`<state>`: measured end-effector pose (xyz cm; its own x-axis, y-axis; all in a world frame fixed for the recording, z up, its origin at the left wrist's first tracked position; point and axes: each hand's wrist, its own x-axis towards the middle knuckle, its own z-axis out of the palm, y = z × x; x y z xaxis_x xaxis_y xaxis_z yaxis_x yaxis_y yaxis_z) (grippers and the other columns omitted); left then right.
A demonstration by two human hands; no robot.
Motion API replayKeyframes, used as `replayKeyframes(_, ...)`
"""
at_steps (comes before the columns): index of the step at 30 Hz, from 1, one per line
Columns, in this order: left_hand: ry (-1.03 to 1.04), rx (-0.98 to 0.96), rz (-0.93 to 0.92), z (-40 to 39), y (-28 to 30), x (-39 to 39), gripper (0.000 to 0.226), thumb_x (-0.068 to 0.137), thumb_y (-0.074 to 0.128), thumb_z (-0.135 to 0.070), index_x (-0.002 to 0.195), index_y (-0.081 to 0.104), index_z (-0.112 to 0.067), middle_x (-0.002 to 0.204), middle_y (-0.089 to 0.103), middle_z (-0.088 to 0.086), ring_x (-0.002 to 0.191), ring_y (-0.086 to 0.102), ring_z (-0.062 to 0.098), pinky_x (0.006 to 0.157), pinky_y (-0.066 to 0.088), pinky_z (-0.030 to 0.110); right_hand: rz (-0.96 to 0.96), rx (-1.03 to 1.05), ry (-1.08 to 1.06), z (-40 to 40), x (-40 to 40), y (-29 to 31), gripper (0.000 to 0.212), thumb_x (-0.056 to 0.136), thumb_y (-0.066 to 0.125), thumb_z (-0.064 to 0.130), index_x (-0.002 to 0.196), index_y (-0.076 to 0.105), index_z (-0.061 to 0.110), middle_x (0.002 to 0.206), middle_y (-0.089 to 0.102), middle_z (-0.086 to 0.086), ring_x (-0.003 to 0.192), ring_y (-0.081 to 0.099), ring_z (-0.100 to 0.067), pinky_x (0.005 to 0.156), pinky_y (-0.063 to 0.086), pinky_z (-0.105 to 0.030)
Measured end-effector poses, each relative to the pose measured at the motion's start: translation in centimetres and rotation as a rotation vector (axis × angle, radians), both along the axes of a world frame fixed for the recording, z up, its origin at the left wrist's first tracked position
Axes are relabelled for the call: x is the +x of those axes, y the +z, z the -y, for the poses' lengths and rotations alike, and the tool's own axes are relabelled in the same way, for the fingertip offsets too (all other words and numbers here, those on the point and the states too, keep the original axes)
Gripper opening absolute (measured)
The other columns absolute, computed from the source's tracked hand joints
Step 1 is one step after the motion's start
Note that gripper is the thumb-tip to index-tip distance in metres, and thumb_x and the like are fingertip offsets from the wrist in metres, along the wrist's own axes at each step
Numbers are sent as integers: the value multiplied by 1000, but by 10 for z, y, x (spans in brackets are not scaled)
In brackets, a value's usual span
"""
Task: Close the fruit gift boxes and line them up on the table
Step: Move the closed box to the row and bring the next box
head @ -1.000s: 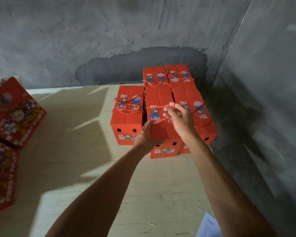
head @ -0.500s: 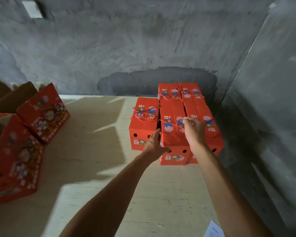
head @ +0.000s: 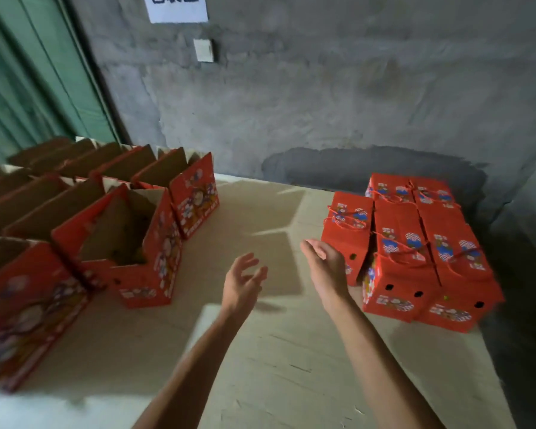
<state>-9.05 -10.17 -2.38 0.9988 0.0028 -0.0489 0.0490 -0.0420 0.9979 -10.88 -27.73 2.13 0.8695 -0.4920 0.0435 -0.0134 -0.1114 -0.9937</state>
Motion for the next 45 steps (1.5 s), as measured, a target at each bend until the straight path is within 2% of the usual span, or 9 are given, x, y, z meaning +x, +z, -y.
replayKeyframes(4, 108, 95, -13, -72, -4, 3, 46, 96, 71, -17, 138, 55, -12, 128, 66, 4, 91, 74, 21, 66, 58, 32, -22, 58, 83, -71, 13, 1, 15, 92, 73, 27, 83, 74, 16, 84, 74, 20, 76, 63, 12, 70, 46, -7)
replayKeyframes(8, 164, 200, 35, -132, 3, 13, 44, 95, 70, -21, 137, 57, -16, 128, 66, 2, 97, 71, 19, 85, 61, 44, -20, 82, 156, -140, 33, 9, 11, 93, 73, 25, 84, 75, 20, 82, 74, 16, 73, 63, 13, 69, 46, -7)
replayKeyframes(11, 196, 313, 140, -171, 13, 23, 40, 92, 72, -18, 131, 62, -17, 120, 65, -3, 98, 67, 8, 77, 53, 14, -19, 87, 188, -187, 49, 9, 12, 92, 73, 26, 83, 75, 19, 78, 73, 14, 71, 61, 6, 68, 47, -10)
replayKeyframes(17, 286, 691, 272, -229, 31, 62, 22, 87, 70, -23, 108, 63, -22, 110, 53, -10, 106, 50, 19, 87, 49, 36, -60, 139, 248, -271, 81, 3, 8, 90, 76, 25, 85, 74, 20, 81, 75, 12, 72, 66, 5, 68, 48, -10)
replayKeyframes(21, 288, 848, 265, -243, 29, 90, 35, 95, 63, -32, 126, 59, -16, 130, 55, 6, 116, 49, 28, 96, 45, 42, -75, 109, 246, -307, 99, -4, 4, 89, 77, 24, 90, 76, 20, 73, 73, 18, 65, 64, 12, 62, 44, -5)
replayKeyframes(25, 201, 1027, 107, -242, 22, 119, 41, 97, 55, -33, 130, 46, -12, 131, 52, 10, 121, 50, 31, 95, 43, 42, -120, 88, 250, -324, 113, -11, 8, 91, 74, 26, 97, 76, 21, 81, 72, 18, 72, 65, 12, 65, 45, -4)
replayKeyframes(31, 110, 985, -17, -245, 13, 164, 28, 94, 58, -29, 117, 52, -13, 118, 63, 8, 106, 65, 32, 73, 47, 39, -153, 71, 199, -328, 130, -21, 2, 91, 73, 26, 93, 73, 27, 81, 71, 21, 69, 63, 17, 64, 43, -2)
replayKeyframes(41, 32, 1026, 60, -248, 9, 145, 21, 97, 59, -26, 110, 57, -10, 112, 65, 10, 104, 63, 32, 76, 50, 40, -187, -55, 159, -310, 128, -26, 19, 94, 65, 18, 109, 77, 17, 94, 74, 7, 83, 66, 0, 69, 45, -6)
replayKeyframes(45, -28, 1081, 150, -243, 15, 116, 24, 103, 51, -35, 105, 59, -12, 102, 66, 4, 94, 64, 28, 66, 41, 33, -184, -93, 159, -296, 118, -22, 27, 96, 58, 9, 117, 73, 14, 113, 74, 0, 104, 68, -10, 92, 50, -18)
